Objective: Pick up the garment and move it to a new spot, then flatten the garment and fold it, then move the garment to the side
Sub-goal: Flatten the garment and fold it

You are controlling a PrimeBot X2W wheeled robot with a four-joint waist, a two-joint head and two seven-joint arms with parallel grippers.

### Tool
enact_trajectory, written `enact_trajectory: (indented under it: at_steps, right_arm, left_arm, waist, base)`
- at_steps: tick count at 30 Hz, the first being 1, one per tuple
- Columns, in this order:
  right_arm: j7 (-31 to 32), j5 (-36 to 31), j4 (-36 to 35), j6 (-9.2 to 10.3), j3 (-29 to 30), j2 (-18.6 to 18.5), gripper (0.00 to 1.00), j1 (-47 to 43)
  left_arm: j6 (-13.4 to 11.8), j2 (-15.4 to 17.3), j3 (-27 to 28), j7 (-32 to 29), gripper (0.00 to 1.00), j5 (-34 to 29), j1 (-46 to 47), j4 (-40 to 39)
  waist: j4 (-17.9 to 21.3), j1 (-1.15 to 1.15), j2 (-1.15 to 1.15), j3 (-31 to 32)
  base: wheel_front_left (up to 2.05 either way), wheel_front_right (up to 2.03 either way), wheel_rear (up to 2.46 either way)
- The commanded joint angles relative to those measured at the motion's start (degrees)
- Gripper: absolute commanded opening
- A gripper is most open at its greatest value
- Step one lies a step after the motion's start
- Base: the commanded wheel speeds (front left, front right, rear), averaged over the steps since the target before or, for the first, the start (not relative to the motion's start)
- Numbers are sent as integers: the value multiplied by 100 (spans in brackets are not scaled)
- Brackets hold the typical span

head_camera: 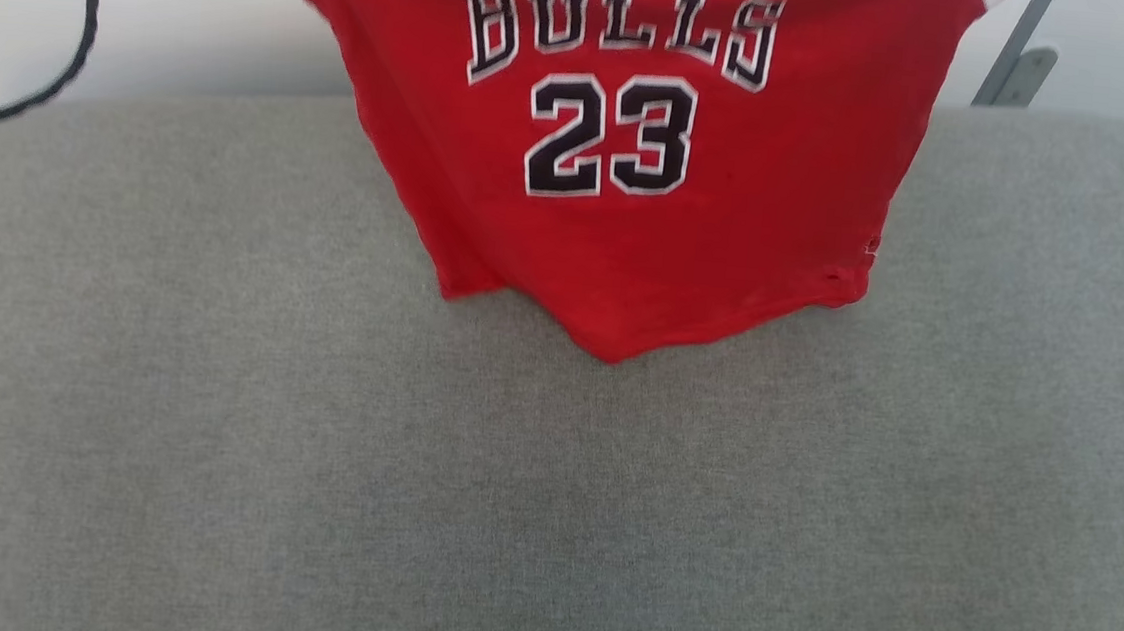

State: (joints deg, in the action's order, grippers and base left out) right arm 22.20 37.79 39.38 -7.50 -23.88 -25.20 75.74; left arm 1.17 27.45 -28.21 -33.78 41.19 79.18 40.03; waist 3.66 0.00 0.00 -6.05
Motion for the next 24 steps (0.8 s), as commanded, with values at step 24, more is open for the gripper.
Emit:
enact_trajectory:
  at_steps: [24]
  right_arm:
    - [-3736, -3849, 1014, 2, 1373, 809, 0, 1675]
  left_arm:
    - [-283, -398, 65, 4743, 0, -1362, 2111, 1069]
  waist:
    - [-390, 0, 0, -2219]
  base:
    - [0, 0, 0]
